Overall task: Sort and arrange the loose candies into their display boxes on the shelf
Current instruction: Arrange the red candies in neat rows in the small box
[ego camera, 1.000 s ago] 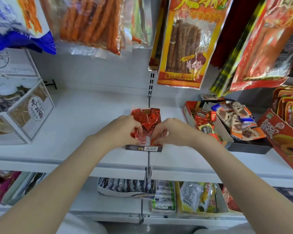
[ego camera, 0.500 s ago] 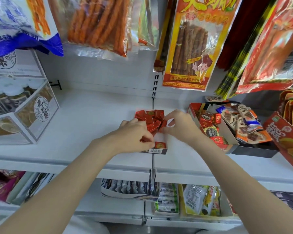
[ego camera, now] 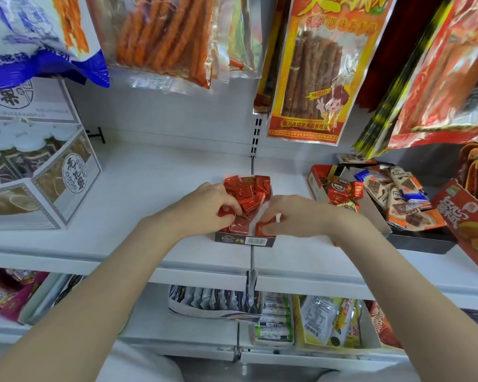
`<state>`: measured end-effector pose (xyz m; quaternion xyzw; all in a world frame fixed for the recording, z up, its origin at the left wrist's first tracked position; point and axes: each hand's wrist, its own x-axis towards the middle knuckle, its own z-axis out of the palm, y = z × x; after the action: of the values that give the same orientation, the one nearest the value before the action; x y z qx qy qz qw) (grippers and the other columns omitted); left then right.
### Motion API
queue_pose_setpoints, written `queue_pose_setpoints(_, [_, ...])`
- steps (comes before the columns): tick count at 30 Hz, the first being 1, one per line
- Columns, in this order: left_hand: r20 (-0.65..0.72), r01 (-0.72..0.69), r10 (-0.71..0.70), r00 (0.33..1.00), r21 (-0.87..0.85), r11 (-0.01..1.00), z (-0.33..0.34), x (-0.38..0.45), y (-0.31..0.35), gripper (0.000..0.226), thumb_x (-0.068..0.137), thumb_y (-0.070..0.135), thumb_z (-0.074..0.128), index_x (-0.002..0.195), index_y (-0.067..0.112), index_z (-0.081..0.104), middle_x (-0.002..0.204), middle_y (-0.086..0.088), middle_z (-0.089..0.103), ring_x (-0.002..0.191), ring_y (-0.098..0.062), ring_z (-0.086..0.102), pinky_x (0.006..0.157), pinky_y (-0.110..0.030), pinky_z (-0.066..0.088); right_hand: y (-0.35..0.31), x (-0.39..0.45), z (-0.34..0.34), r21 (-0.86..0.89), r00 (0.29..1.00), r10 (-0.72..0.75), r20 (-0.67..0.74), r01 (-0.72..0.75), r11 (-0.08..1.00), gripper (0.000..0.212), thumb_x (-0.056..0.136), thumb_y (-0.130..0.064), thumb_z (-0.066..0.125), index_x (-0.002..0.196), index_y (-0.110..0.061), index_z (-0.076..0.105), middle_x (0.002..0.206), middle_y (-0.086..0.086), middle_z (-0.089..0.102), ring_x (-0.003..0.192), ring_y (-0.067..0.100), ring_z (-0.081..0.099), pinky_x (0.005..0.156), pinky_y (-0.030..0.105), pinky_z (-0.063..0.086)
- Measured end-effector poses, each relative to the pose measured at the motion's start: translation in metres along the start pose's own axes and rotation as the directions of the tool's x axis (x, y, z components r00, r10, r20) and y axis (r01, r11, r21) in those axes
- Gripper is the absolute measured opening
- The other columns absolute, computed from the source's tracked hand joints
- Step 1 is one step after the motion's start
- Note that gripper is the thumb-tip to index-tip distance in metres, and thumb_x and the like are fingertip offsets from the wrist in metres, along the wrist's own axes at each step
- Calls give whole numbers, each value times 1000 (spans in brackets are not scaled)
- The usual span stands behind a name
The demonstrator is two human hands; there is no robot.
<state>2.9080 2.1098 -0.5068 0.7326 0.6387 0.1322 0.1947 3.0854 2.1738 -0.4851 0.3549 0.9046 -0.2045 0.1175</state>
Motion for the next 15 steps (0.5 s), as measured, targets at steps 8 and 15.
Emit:
queue_pose_setpoints(8, [-17,-9,9,1000,-18,1000,0,1,-2,24,88,22,55,110,26,65,97,3,47,98,-11,38,81,-19,28,-1,18,-1,190,888,99,-450,-13,982,28,86,-20,61,110,-9,62,103,6,66,85,15,58,75,23,46])
queue_pose_setpoints(15, [-84,4,-9,996,-56,998,-1,5,-2,21,86,16,57,104,21,67,81,9,55,82,-10,52,74,-18,41,-12,40,19,54,848,87,-523,-69,996,23,74,-24,68,88,-12,54,85,0,46,80,18,48,65,25,33])
